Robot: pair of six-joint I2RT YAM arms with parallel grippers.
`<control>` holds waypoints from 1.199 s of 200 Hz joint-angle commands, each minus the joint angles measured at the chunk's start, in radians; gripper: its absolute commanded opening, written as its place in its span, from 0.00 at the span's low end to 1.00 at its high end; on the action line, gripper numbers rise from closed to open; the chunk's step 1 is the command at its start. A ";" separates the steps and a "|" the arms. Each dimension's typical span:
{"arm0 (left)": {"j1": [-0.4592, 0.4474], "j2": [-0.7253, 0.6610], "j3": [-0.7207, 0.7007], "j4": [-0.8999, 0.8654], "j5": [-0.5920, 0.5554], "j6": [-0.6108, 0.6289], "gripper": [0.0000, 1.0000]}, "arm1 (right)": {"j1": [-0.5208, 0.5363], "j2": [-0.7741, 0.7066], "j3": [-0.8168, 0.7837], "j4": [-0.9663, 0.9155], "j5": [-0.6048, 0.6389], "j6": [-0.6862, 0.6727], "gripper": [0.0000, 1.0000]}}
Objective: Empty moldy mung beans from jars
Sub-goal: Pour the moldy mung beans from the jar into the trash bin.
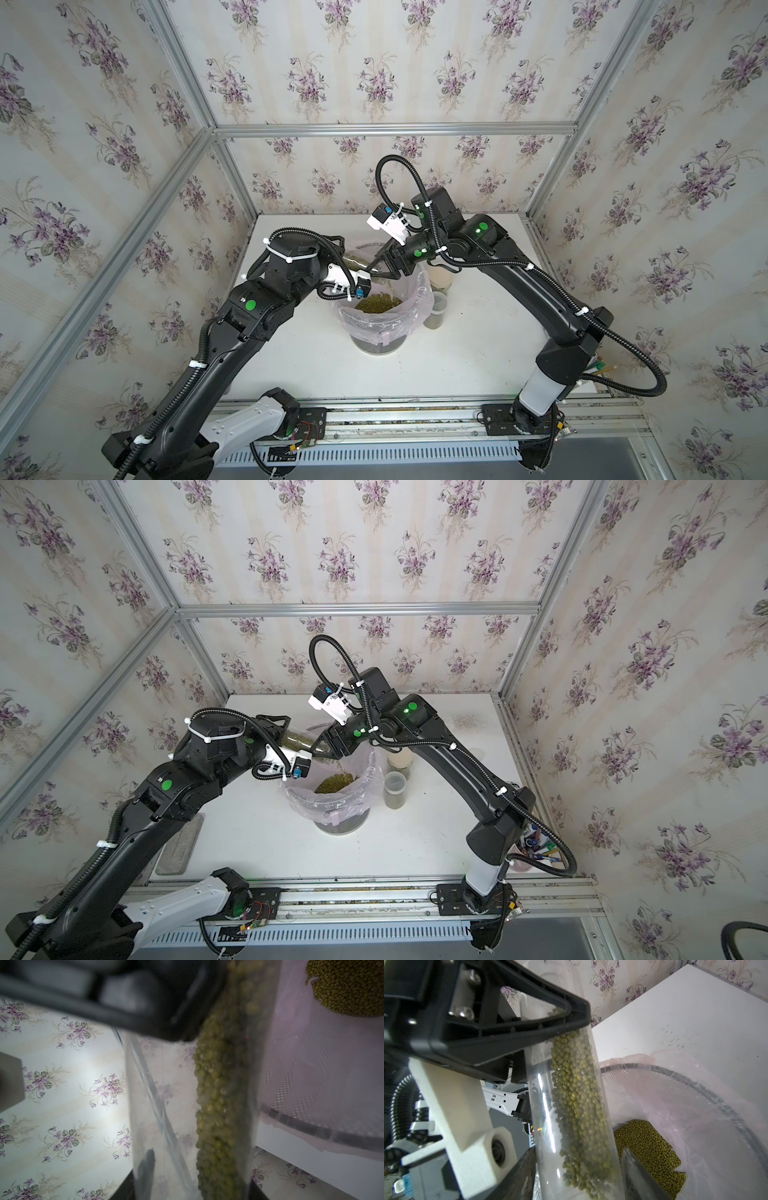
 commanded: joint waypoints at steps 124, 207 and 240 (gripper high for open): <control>-0.001 0.001 0.009 0.017 0.014 0.054 0.37 | 0.021 0.023 -0.007 -0.022 -0.002 -0.043 0.61; -0.002 0.004 0.012 0.017 0.025 0.055 0.37 | 0.032 0.037 -0.001 -0.029 -0.010 -0.050 0.53; -0.002 0.012 0.016 0.017 0.016 0.047 0.42 | 0.033 0.034 -0.003 -0.027 -0.015 -0.053 0.44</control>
